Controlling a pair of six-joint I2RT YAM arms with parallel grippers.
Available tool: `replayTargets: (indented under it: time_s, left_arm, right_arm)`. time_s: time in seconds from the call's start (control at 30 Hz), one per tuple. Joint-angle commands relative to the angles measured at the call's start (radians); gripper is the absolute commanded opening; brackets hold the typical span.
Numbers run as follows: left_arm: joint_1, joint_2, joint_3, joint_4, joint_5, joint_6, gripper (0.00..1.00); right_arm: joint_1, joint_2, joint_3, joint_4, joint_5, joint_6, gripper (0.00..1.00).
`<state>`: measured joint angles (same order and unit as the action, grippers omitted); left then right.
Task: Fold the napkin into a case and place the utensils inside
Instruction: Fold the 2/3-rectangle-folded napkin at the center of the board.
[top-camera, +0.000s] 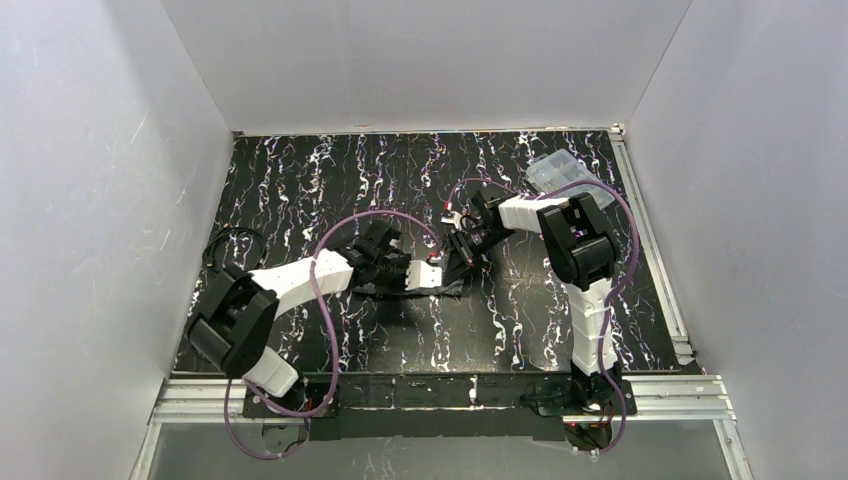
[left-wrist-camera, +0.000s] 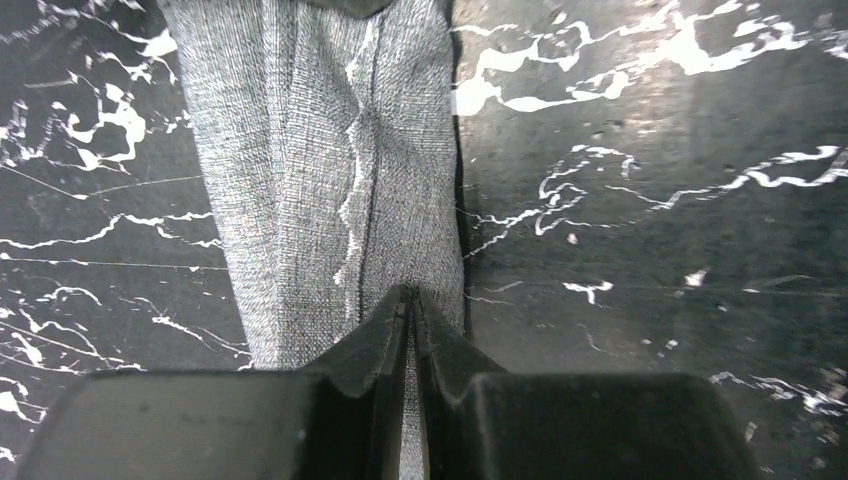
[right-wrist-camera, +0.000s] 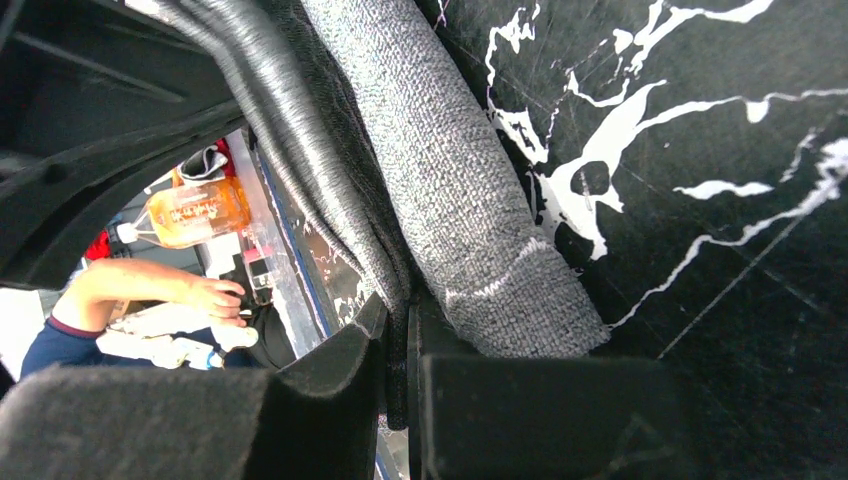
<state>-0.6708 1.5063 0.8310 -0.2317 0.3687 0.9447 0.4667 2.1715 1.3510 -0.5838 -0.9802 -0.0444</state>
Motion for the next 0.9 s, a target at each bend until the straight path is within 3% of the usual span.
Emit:
replayTargets:
  time_s: [0.0, 0.5, 0.8, 0.87]
  left_arm:
    - [0.021, 0.073, 0.009, 0.044, -0.082, -0.019, 0.04]
    - [0.100, 0.067, -0.033, 0.007, -0.088, -0.080, 0.00]
    - [0.107, 0.060, -0.055, -0.022, -0.065, -0.030, 0.00]
    - [0.108, 0.062, -0.054, -0.021, -0.066, -0.031, 0.00]
  right_arm:
    - [0.016, -0.008, -0.033, 0.007, 0.102, -0.044, 0.13]
    - [0.023, -0.097, -0.007, 0.033, 0.065, -0.016, 0.16]
    - [0.031, -0.174, -0.019, 0.195, 0.066, 0.102, 0.29]
    - [0.030, -0.182, -0.020, 0.200, 0.107, 0.107, 0.93]
